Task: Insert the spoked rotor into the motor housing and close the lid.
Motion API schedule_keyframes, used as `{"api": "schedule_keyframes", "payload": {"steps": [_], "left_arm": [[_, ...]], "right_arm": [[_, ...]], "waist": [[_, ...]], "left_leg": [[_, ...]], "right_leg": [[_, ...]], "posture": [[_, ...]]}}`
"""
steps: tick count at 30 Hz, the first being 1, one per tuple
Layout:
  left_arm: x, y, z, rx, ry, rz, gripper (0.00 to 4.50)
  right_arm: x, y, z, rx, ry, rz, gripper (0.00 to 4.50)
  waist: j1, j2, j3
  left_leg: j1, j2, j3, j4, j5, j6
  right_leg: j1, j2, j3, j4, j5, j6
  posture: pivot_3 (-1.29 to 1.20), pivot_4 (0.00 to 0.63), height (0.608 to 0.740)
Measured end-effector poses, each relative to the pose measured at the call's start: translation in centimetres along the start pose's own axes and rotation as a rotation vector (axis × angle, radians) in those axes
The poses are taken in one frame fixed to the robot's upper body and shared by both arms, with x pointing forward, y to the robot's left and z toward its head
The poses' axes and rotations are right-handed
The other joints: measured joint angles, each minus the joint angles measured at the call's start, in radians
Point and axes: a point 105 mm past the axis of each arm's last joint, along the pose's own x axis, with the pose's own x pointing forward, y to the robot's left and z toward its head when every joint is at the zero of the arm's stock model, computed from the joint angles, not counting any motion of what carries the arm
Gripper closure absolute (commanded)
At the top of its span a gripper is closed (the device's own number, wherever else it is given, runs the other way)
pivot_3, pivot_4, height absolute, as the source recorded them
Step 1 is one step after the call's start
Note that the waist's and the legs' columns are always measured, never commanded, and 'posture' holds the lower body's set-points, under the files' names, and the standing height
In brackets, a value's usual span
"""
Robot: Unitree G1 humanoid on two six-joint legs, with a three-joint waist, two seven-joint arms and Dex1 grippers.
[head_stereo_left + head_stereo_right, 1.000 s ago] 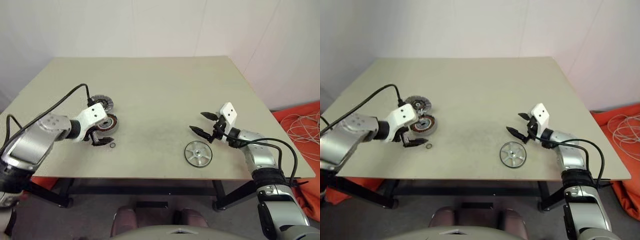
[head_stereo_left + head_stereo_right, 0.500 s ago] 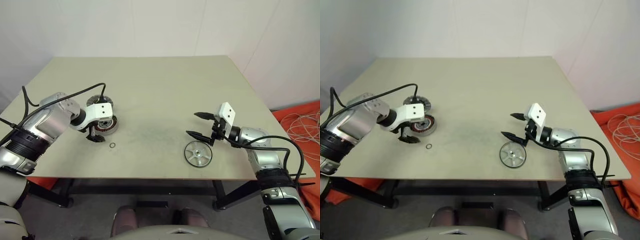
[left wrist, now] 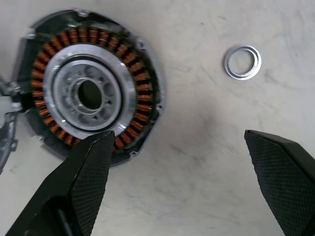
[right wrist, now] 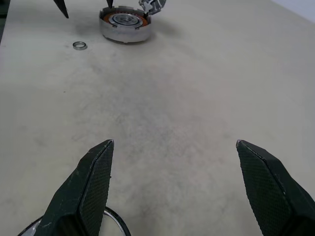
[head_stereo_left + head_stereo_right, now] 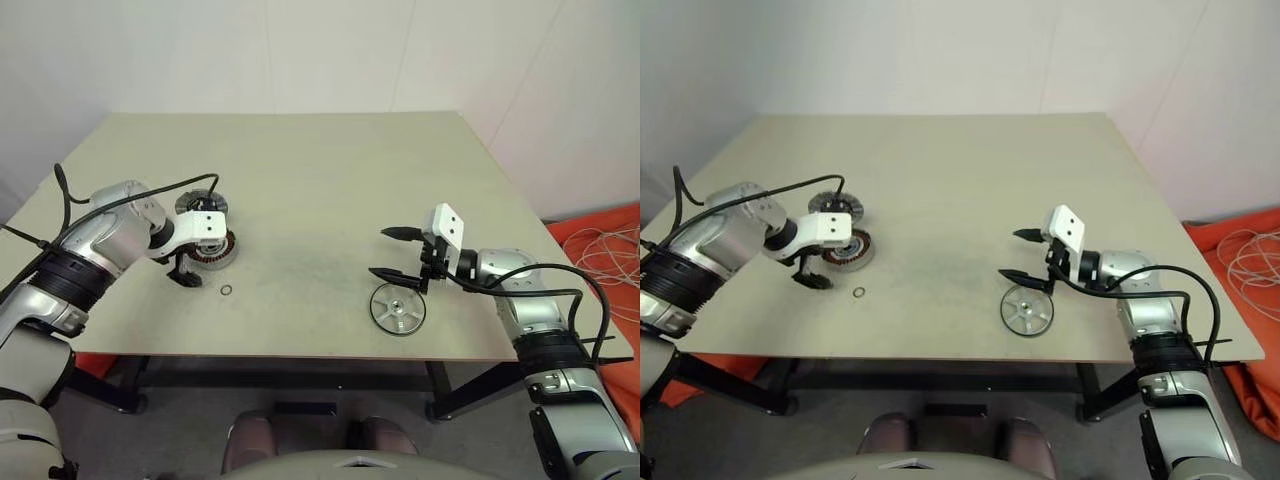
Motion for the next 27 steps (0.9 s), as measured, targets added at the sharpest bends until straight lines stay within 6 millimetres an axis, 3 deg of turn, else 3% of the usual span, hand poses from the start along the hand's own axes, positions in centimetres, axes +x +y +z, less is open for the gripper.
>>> {"api": "schedule_keyframes", "payload": {"steps": [17, 21, 27], "left_arm": [[1.5, 0.4, 0.6, 0.098, 0.05, -0.024, 0.02], [1.5, 0.5, 0.6, 0.117, 0.058, -0.023, 0.9], [1.6, 0.6, 0.6, 0.137, 0.081, -0.019, 2.94]], "right_arm": [[0.2, -0.2, 0.1, 0.014, -0.003, -0.019, 0.0], [0.2, -0.3, 0.1, 0.014, -0.003, -0.024, 0.0], [0.2, -0.3, 0.1, 0.014, -0.004, -0.027, 0.0]], "waist": [[0.004, 0.0, 0.0], [0.005, 0.0, 0.0], [0.0, 0.0, 0.0]], "left_leg": [[0.0, 0.0, 0.0, 0.0, 0.0, 0.0], [0.001, 0.0, 0.0, 0.0, 0.0, 0.0], [0.0, 0.0, 0.0, 0.0, 0.0, 0.0]], "right_leg": [[0.001, 0.0, 0.0, 0.0, 0.0, 0.0], [0.001, 0.0, 0.0, 0.0, 0.0, 0.0], [0.001, 0.0, 0.0, 0.0, 0.002, -0.003]], "posture": [[0.0, 0.0, 0.74], [0.0, 0.0, 0.74], [0.0, 0.0, 0.74]]}}
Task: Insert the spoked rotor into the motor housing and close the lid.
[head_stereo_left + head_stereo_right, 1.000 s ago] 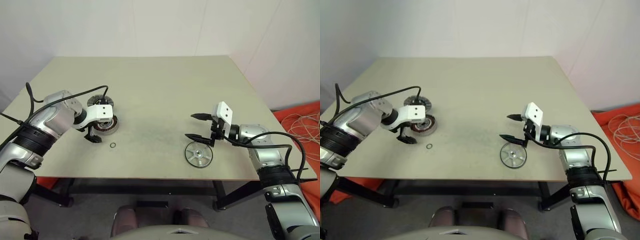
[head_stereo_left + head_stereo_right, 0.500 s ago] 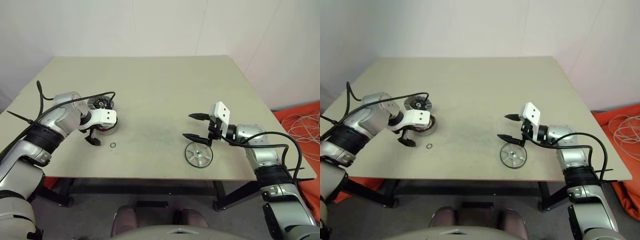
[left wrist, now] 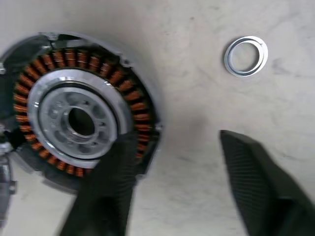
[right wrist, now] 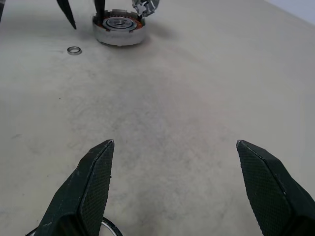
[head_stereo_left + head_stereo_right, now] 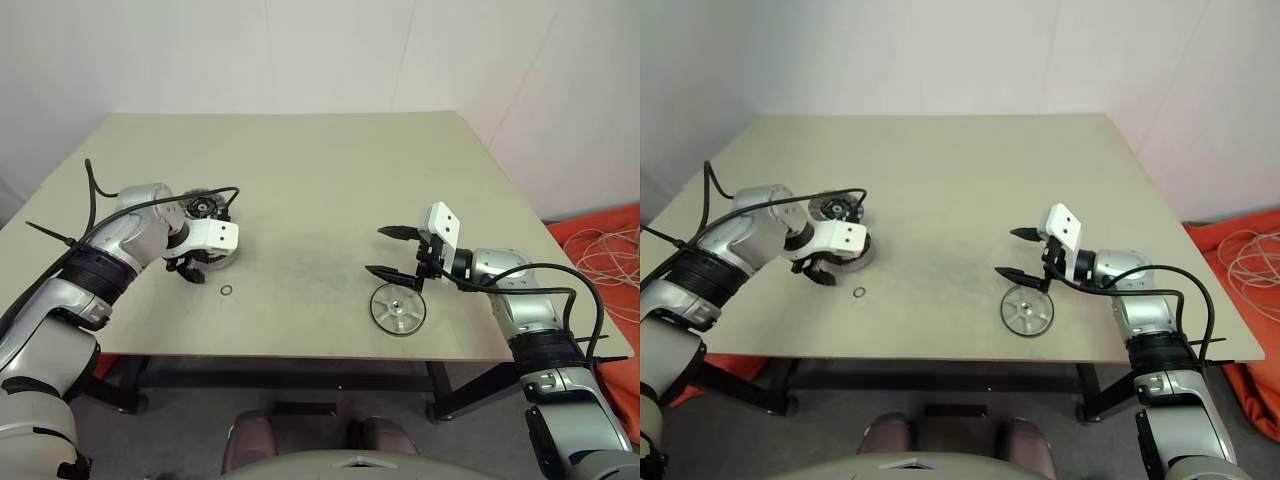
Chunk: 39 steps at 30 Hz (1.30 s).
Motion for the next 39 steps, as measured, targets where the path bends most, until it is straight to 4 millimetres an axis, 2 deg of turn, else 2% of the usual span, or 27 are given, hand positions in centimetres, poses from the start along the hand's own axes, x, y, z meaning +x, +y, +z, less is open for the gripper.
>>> {"api": "schedule_keyframes", "payload": {"steps": [5, 15, 24, 26, 32, 39], "left_arm": [[0.4, 0.4, 0.2, 0.016, 0.009, 0.006, 4.48], [0.7, 0.8, 0.4, 0.026, 0.003, -0.003, 4.48], [0.6, 0.9, 0.6, 0.064, 0.009, -0.018, 4.48], [0.5, 1.0, 0.8, 0.074, 0.007, -0.021, 4.48], [0.3, 1.2, 2.6, 0.145, -0.023, -0.025, 4.48], [-0.8, 1.6, 6.0, 0.259, -0.071, 0.006, 4.48]], "right_arm": [[0.2, 0.0, 0.0, 0.004, -0.006, -0.006, 0.0], [0.3, 0.0, 0.2, 0.0, -0.011, -0.012, 0.0], [0.3, 0.1, 0.1, 0.01, -0.007, -0.014, 0.0], [0.3, 0.0, 0.1, 0.01, -0.007, -0.015, 0.0], [0.3, 0.0, 0.3, 0.004, -0.01, -0.024, 0.0], [0.3, -0.1, 0.6, -0.002, -0.012, -0.03, 0.0]], "waist": [[0.001, 0.001, 0.0], [0.003, 0.001, 0.0], [0.005, 0.001, 0.0], [0.006, 0.001, 0.0], [0.018, 0.0, 0.0], [0.029, -0.002, 0.002]], "left_leg": [[0.0, 0.0, 0.0, 0.0, 0.0, 0.0], [0.002, 0.0, 0.0, 0.0, 0.001, -0.001], [0.001, 0.0, 0.0, 0.0, 0.001, -0.001], [0.0, 0.0, 0.0, 0.0, 0.001, -0.001], [-0.002, 0.0, -0.001, 0.0, 0.001, -0.002], [-0.002, 0.0, 0.0, 0.0, 0.002, -0.003]], "right_leg": [[0.0, 0.0, 0.0, 0.0, 0.0, 0.0], [0.001, 0.0, 0.0, 0.001, -0.003, 0.005], [0.002, 0.0, 0.0, 0.001, -0.003, 0.005], [0.001, 0.0, 0.0, 0.001, -0.001, 0.001], [-0.002, 0.0, 0.0, 0.0, 0.0, -0.001], [-0.004, 0.0, 0.0, 0.0, 0.001, -0.001]], "posture": [[0.0, 0.0, 0.74], [0.0, 0.0, 0.74], [0.0, 0.0, 0.74], [0.0, 0.0, 0.74], [0.0, 0.0, 0.74], [0.0, 0.0, 0.74]]}}
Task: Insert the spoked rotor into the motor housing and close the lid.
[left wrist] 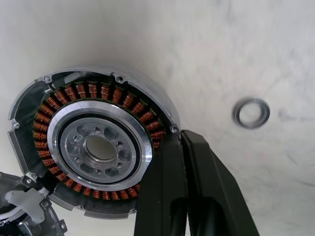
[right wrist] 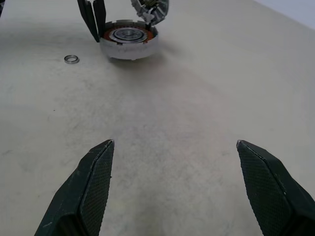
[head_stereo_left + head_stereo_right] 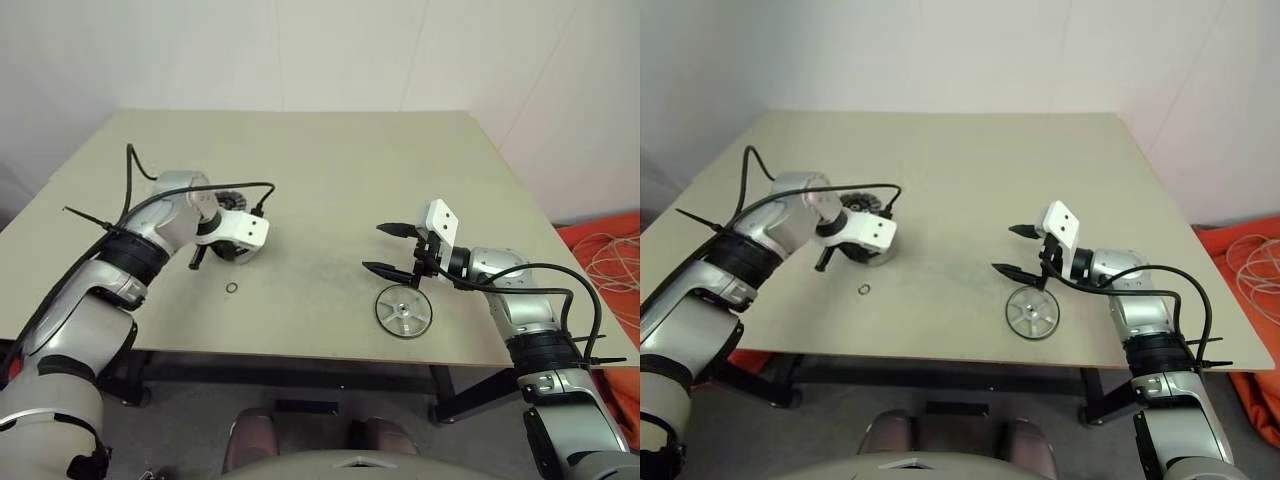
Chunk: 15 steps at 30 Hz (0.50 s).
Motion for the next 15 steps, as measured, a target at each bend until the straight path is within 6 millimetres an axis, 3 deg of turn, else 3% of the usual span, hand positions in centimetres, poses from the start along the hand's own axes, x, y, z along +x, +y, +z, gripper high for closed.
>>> {"api": "schedule_keyframes", "payload": {"steps": [7, 15], "left_arm": [[-0.5, -0.3, 3.9, 0.127, -0.047, -0.026, 4.48], [1.2, -1.2, 7.0, 0.218, -0.069, -0.1, 4.48]], "right_arm": [[-1.1, -0.3, -0.5, 0.003, 0.024, -0.026, 0.0], [-1.1, -0.3, -0.6, 0.001, 0.021, -0.034, 0.0]], "waist": [[0.0, -0.001, 0.001], [0.0, -0.001, 0.001]], "left_leg": [[-0.001, 0.0, 0.0, 0.0, 0.0, 0.0], [-0.001, 0.0, 0.0, 0.0, 0.0, 0.0]], "right_leg": [[0.0, 0.0, 0.0, 0.0, 0.0, 0.0], [0.0, 0.0, 0.0, 0.0, 0.0, 0.0]], "posture": [[0.0, 0.0, 0.74], [0.0, 0.0, 0.74]]}}
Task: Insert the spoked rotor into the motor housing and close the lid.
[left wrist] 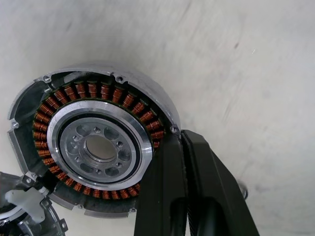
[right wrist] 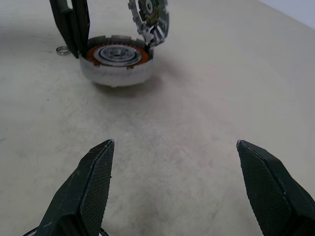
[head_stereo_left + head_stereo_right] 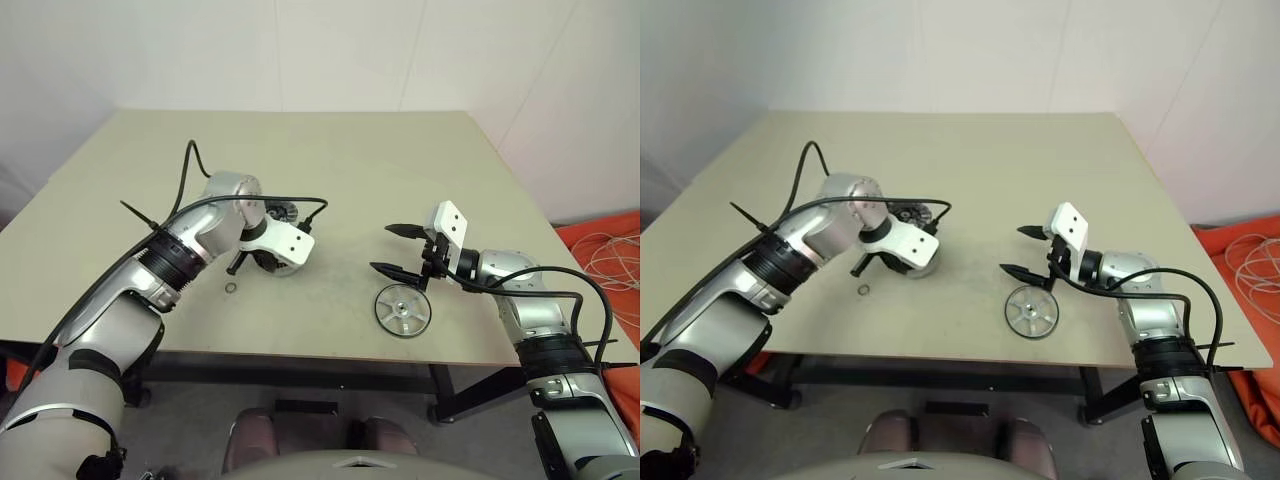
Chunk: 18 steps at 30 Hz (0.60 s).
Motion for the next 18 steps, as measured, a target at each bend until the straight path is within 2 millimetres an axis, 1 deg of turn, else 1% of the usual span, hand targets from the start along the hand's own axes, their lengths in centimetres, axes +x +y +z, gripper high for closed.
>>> {"api": "schedule_keyframes", "payload": {"steps": [8, 16, 18], "left_arm": [[0.6, -0.1, 1.3, 0.036, -0.016, -0.008, 4.48], [0.9, -0.6, 1.7, 0.045, -0.026, -0.027, 4.48], [0.9, -0.7, 1.8, 0.047, -0.033, -0.029, 4.04]], "right_arm": [[-0.1, 0.1, -0.2, 0.007, 0.002, -0.006, 0.0], [-0.1, 0.0, -0.2, 0.006, 0.002, -0.01, 0.0], [-0.1, 0.0, -0.2, 0.006, 0.002, -0.011, 0.0]], "waist": [[0.0, 0.0, 0.0], [0.0, 0.0, 0.0], [0.0, 0.0, 0.0]], "left_leg": [[0.0, 0.0, 0.0, 0.0, 0.0, 0.001], [0.0, 0.0, 0.0, 0.0, 0.0, 0.001], [0.0, 0.0, 0.0, 0.0, 0.0, 0.001]], "right_leg": [[0.0, 0.0, 0.0, 0.0, 0.0, 0.0], [0.0, 0.0, 0.0, 0.0, 0.0, 0.0], [0.0, 0.0, 0.0, 0.0, 0.0, 0.0]], "posture": [[0.0, 0.0, 0.74], [0.0, 0.0, 0.74], [0.0, 0.0, 0.74]]}}
